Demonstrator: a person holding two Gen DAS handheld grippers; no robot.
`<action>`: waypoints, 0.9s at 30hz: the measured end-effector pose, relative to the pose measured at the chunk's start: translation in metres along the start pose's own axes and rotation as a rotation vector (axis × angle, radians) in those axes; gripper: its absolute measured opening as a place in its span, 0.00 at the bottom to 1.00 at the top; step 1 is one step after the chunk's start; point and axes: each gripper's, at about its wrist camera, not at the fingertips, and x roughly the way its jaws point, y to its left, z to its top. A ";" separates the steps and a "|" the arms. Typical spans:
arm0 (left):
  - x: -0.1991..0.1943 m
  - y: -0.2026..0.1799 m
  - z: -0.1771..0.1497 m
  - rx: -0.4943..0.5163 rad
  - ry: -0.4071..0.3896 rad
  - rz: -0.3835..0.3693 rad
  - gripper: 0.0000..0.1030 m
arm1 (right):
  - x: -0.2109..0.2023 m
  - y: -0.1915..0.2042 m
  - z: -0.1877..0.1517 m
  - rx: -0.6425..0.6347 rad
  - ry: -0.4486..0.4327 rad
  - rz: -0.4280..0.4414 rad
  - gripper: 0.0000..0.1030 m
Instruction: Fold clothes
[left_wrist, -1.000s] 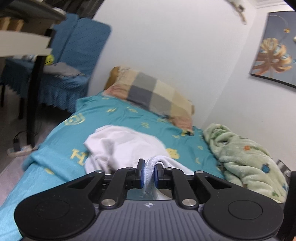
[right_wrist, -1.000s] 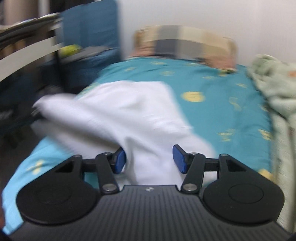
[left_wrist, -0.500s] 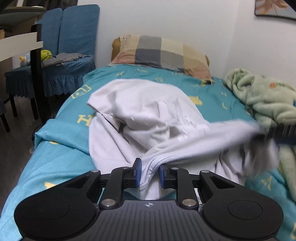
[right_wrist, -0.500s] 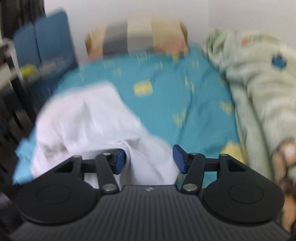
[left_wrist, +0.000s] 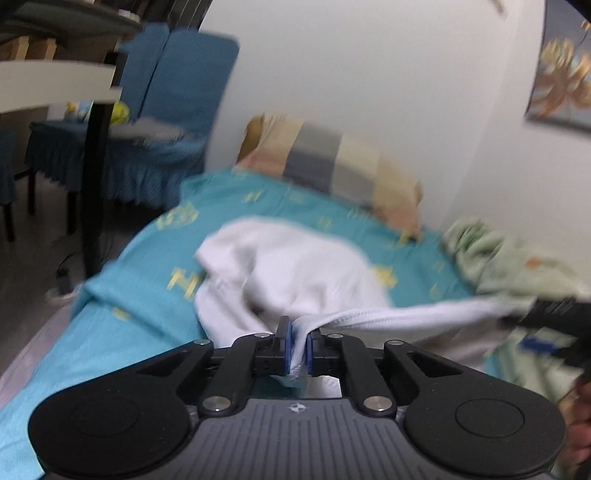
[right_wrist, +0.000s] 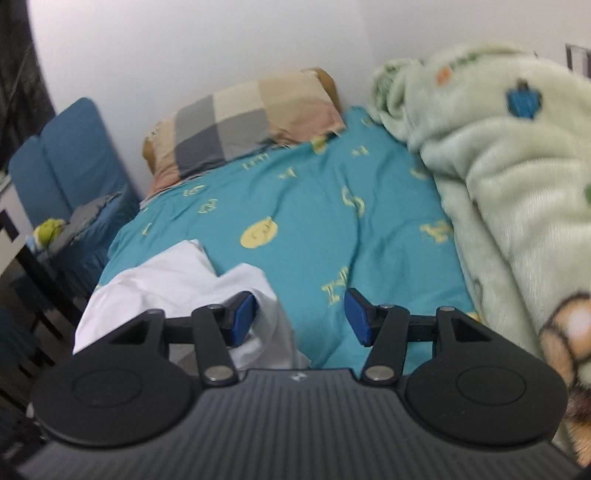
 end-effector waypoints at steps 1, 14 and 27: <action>-0.002 -0.001 0.002 -0.006 -0.003 -0.014 0.08 | 0.002 0.000 -0.001 -0.003 0.001 -0.004 0.54; -0.030 0.003 0.021 -0.066 -0.096 -0.192 0.07 | -0.039 0.062 -0.014 -0.346 -0.122 0.204 0.57; -0.057 0.012 0.045 -0.062 -0.113 -0.237 0.07 | -0.098 0.113 -0.044 -0.615 -0.124 0.607 0.65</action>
